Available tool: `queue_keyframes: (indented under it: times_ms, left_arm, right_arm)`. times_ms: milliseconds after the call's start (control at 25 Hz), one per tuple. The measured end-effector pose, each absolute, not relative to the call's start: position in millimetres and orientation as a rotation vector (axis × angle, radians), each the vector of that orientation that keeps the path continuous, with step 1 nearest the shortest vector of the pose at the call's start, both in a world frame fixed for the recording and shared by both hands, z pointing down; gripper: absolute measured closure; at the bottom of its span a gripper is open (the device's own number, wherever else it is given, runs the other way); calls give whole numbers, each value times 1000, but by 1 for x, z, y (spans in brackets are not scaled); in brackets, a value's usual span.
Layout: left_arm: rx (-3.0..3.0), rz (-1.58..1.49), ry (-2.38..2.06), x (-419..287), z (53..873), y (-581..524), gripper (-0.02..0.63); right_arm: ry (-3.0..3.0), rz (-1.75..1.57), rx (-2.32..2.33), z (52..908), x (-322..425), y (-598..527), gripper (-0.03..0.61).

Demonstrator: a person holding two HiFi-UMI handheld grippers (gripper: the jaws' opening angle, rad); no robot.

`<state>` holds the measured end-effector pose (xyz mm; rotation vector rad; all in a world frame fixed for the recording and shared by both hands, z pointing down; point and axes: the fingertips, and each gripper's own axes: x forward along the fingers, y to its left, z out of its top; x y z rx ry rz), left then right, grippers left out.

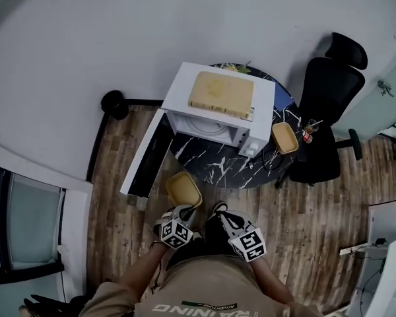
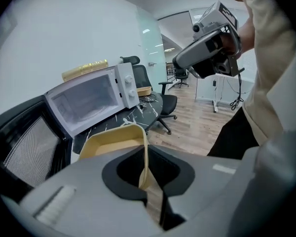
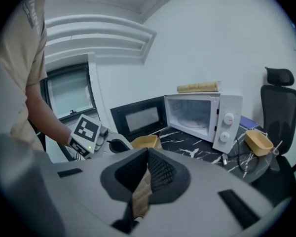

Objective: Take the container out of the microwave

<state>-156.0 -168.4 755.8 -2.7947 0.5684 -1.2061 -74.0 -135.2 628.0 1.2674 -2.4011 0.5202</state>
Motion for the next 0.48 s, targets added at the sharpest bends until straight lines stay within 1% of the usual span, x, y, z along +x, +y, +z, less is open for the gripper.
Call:
queue_keyframes:
  times_ms: [200, 480]
  left_arm:
    - [-2812, -1204, 578, -150, 757, -129, 588]
    - [-2776, -1190, 678, -130, 725, -97, 588]
  right_arm:
    - [-2377, 519, 1271, 632, -67, -95, 570]
    - [-2459, 480, 1232, 613, -48, -77, 570]
